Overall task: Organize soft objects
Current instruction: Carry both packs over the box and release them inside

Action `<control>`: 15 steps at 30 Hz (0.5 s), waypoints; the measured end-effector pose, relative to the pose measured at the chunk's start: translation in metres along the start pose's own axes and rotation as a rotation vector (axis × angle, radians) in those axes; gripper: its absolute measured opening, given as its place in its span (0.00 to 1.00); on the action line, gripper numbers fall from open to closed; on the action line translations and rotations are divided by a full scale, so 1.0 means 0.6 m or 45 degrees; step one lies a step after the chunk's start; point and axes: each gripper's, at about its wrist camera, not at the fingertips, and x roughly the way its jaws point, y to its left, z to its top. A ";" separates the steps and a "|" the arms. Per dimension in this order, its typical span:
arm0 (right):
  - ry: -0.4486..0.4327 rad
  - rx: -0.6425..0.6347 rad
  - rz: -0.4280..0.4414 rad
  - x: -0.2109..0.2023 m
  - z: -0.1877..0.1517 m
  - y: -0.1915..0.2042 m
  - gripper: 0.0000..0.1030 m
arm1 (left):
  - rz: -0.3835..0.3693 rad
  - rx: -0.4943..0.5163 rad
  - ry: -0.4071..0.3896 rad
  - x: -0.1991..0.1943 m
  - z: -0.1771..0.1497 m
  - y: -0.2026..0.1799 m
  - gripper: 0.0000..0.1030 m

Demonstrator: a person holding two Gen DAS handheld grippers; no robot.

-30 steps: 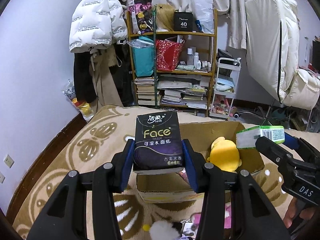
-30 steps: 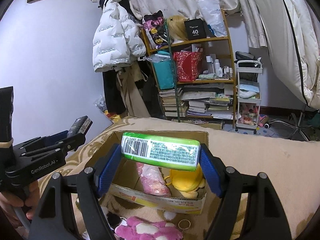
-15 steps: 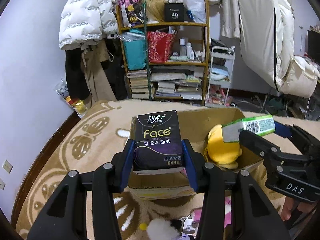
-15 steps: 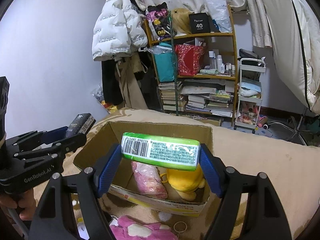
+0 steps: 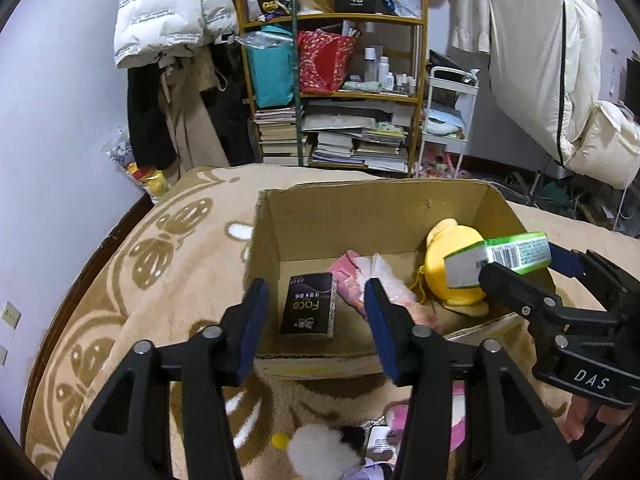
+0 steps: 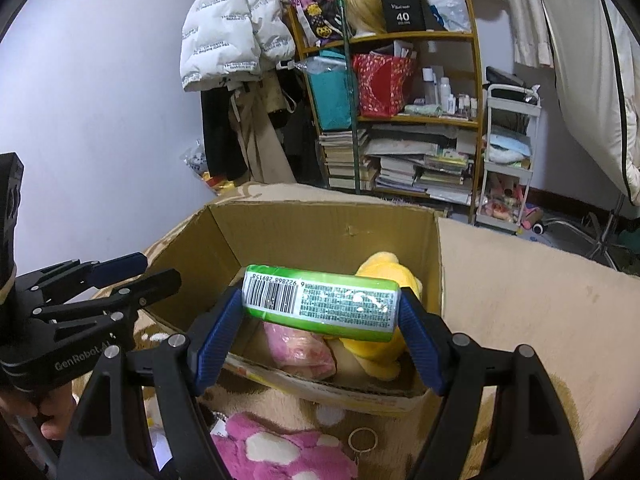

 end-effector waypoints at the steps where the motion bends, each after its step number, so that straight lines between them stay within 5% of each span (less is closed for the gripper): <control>1: 0.007 0.006 0.001 0.001 0.000 -0.002 0.79 | 0.009 -0.011 -0.006 -0.004 -0.001 0.004 0.51; 6: 0.047 0.031 0.010 0.007 -0.007 -0.009 0.79 | 0.026 -0.064 0.001 -0.020 -0.008 0.024 0.59; 9: 0.043 0.013 -0.005 0.004 -0.011 -0.007 0.81 | 0.060 -0.081 -0.002 -0.034 -0.012 0.033 0.74; 15: 0.014 0.025 -0.020 -0.019 -0.009 -0.006 0.98 | 0.128 -0.085 -0.019 -0.070 -0.021 0.043 0.93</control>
